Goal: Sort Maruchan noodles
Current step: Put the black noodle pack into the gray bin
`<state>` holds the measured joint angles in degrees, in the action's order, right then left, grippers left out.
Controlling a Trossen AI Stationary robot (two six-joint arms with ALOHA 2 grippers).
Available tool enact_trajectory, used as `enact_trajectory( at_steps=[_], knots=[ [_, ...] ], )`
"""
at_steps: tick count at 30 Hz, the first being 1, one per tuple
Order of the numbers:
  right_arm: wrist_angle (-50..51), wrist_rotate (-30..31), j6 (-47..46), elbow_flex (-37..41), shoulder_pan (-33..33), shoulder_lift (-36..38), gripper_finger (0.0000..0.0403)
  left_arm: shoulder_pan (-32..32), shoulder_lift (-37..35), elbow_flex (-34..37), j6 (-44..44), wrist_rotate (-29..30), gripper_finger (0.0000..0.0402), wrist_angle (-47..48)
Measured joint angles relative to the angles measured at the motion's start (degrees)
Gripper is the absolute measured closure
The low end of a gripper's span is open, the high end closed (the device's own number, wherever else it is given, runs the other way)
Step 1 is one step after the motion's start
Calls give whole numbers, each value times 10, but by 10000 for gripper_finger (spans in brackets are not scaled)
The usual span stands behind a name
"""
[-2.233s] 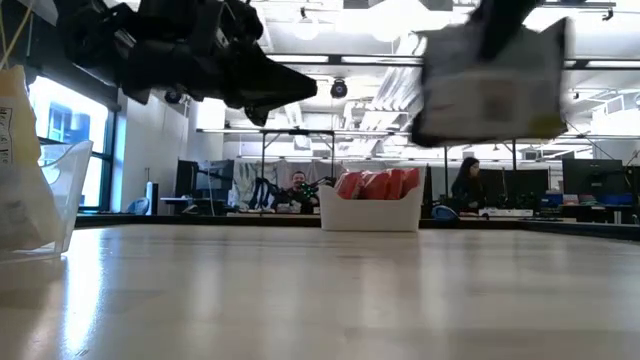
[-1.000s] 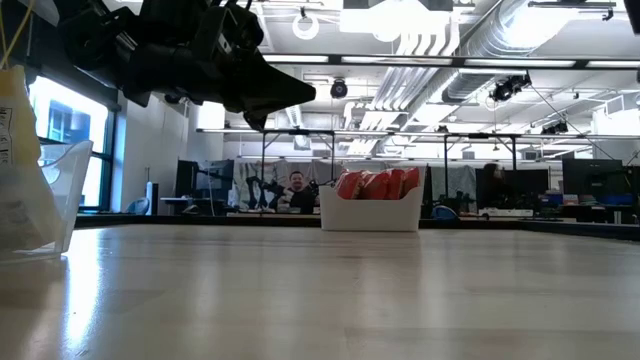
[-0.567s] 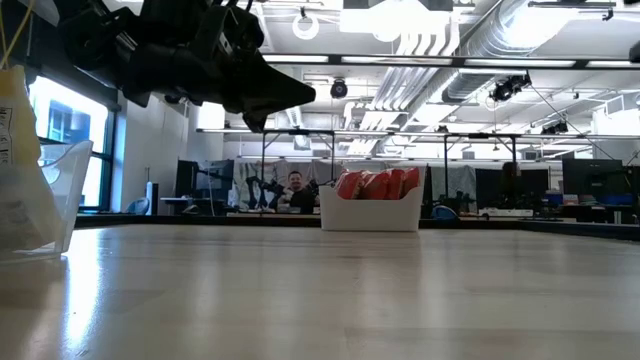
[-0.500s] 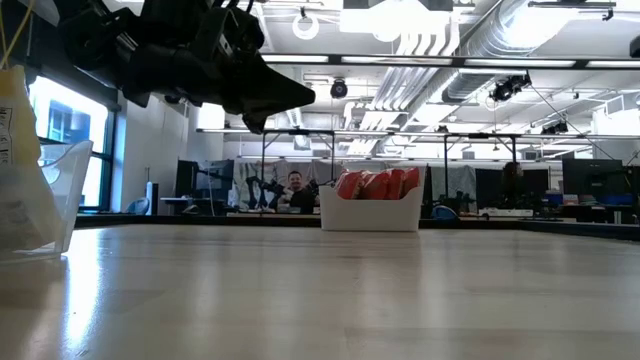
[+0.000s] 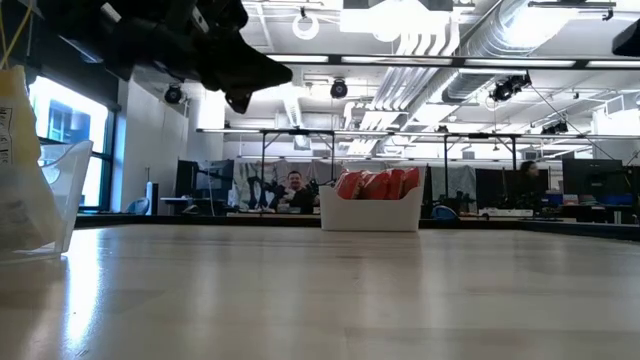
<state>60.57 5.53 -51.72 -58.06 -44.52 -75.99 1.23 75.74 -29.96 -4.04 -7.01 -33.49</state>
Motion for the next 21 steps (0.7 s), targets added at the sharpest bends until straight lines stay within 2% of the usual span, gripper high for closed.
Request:
enact_trajectory(
  at_steps=[4, 9, 14, 17, 21],
  knots=[
    [1, -2, 14, 0, 10, 0, 290, 6, -18, 17, -2, -9, 399, -3],
    [3, -32, 17, 0, 21, 0, 335, 15, -19, 32, -11, -10, 399, -8],
    [5, -47, 11, 0, 33, 6, 366, 18, -19, 32, -3, -16, 399, -8],
    [5, -37, 7, 0, 42, 6, 366, 18, -19, 32, 1, -41, 399, -10],
    [18, -26, 17, -3, 57, 7, 329, 18, -20, 32, -3, -68, 399, -11]
  ],
)
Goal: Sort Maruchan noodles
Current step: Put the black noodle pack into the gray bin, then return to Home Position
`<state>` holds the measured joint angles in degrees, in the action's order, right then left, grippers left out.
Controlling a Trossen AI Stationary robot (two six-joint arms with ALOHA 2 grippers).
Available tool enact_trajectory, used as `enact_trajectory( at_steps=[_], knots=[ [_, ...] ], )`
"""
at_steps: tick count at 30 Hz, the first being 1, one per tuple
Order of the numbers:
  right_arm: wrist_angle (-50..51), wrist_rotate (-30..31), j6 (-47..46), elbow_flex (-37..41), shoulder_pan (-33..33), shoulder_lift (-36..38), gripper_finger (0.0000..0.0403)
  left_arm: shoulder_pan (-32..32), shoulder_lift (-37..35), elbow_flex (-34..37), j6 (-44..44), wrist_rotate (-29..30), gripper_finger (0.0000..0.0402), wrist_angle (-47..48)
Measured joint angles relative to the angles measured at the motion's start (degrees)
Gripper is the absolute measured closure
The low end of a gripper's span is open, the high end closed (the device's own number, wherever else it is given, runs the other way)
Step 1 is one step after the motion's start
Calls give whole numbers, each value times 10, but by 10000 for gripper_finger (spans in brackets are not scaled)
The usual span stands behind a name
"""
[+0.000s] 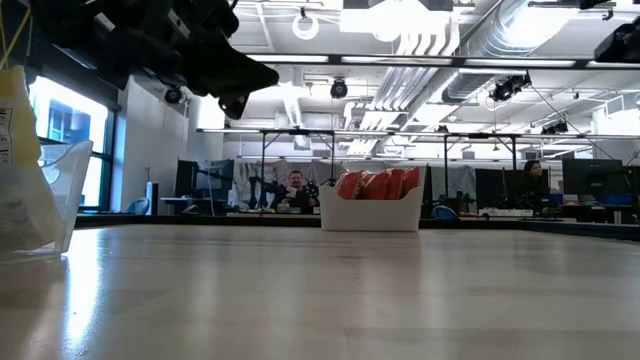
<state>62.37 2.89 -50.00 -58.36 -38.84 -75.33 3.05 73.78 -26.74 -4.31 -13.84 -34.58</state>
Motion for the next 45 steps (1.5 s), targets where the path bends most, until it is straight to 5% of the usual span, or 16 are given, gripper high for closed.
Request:
enact_trajectory(
  at_steps=[9, 13, 18, 21, 30, 45],
  knots=[
    [-12, 37, 130, -29, 48, 18, 254, 30, -58, 0, 22, -51, 399, 32],
    [-82, 52, 221, 3, 85, 19, 275, 52, -81, 13, 40, -52, 399, 47],
    [-241, 65, 369, 74, 157, 25, 349, 83, -122, 73, 40, -56, 399, -5],
    [-372, 38, 457, 127, 219, 35, 393, 106, -157, 112, 19, -80, 399, -29],
    [-682, -107, 602, 262, 417, 68, 398, 157, -259, 179, 13, -81, 399, -24],
    [-777, -188, 611, 399, 561, 247, 402, 202, -400, 235, -11, -81, 399, 48]
  ],
)
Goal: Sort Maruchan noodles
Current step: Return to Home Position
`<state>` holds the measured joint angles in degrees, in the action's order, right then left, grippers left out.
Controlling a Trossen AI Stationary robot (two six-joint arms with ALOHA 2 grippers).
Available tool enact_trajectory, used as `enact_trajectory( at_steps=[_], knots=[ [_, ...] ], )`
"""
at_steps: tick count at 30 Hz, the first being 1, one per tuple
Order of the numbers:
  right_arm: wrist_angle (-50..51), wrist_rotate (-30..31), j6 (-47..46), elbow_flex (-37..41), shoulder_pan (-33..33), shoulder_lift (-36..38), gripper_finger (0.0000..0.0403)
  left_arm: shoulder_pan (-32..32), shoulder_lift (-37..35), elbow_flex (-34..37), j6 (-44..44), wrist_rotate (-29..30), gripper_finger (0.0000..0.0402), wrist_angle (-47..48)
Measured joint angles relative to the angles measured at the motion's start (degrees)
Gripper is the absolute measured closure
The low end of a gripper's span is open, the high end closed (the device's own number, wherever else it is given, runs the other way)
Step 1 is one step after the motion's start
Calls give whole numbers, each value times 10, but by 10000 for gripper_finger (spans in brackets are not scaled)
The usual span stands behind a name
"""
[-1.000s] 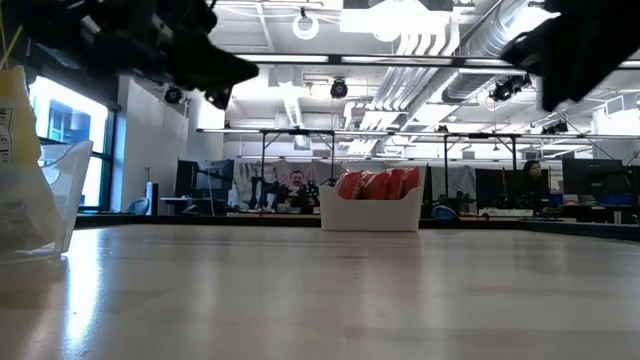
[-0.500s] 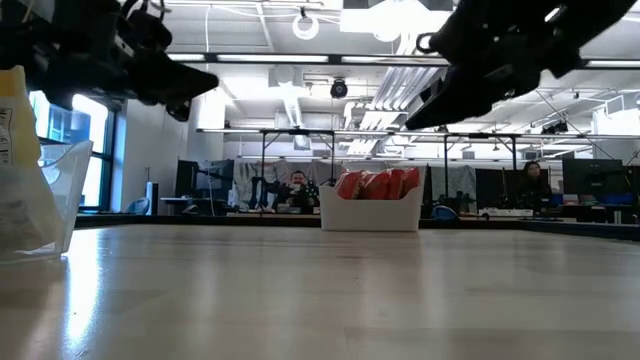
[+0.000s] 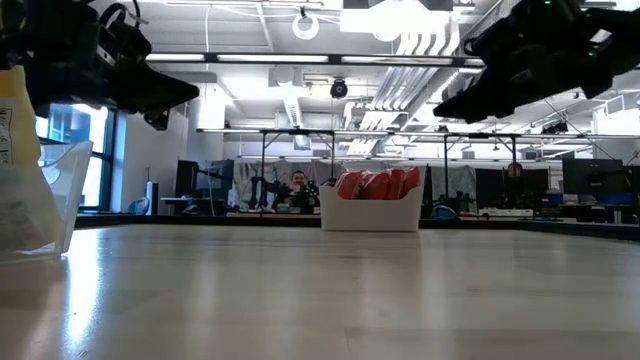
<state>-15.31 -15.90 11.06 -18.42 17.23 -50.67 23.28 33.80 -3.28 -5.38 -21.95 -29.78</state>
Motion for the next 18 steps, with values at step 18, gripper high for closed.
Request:
enact_trajectory(
  at_steps=[18],
  knots=[
    [-33, -15, -61, 166, 105, 288, 403, 34, -102, 6, 24, 5, 399, 59]
  ],
)
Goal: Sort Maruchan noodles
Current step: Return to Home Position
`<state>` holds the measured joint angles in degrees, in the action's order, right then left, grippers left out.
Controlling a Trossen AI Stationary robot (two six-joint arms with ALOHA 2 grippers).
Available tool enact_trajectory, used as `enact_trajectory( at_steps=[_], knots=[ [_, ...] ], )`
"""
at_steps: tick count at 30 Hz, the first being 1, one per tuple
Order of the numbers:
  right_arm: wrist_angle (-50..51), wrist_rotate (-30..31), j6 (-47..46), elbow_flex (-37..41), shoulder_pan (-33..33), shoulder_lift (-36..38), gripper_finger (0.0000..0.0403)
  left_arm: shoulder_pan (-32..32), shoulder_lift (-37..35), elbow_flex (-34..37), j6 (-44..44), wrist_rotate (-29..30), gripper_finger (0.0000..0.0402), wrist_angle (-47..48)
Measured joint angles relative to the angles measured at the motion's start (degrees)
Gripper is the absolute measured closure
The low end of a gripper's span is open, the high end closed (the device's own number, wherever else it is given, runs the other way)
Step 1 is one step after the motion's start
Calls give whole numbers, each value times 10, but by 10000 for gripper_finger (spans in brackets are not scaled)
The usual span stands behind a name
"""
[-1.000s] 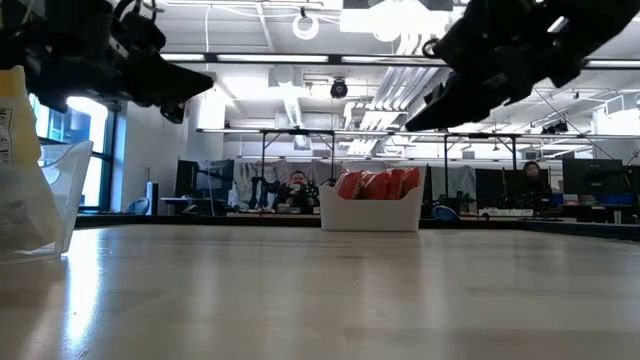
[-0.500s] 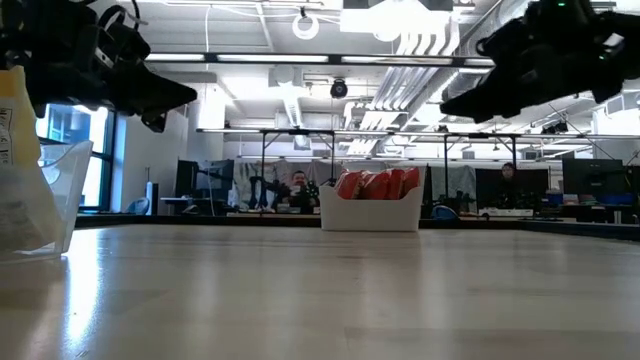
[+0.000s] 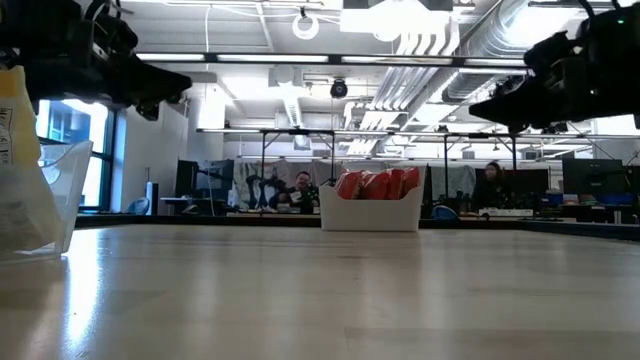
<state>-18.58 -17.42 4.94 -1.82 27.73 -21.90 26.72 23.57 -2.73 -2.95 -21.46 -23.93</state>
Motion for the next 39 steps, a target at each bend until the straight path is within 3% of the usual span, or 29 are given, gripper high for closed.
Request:
enact_trajectory(
  at_steps=[11, 17, 22, 26, 34, 39],
  knots=[
    [70, 60, -5, 12, 47, 134, 403, 0, -54, 21, -12, 22, 399, 20],
    [109, 113, -35, 13, 48, 191, 403, 0, -87, 21, 1, 86, 399, 64],
    [120, 117, -45, 13, 40, 220, 403, 0, -114, 21, 0, 116, 399, 90],
    [144, 133, -25, 13, 6, 217, 403, 0, -143, 21, -4, 127, 399, 112],
    [157, 243, -43, 13, -114, 217, 403, -6, -223, 21, -20, 242, 399, 218],
    [151, 335, -8, 13, -185, 217, 403, -26, -233, 20, -19, 260, 399, 230]
  ],
)
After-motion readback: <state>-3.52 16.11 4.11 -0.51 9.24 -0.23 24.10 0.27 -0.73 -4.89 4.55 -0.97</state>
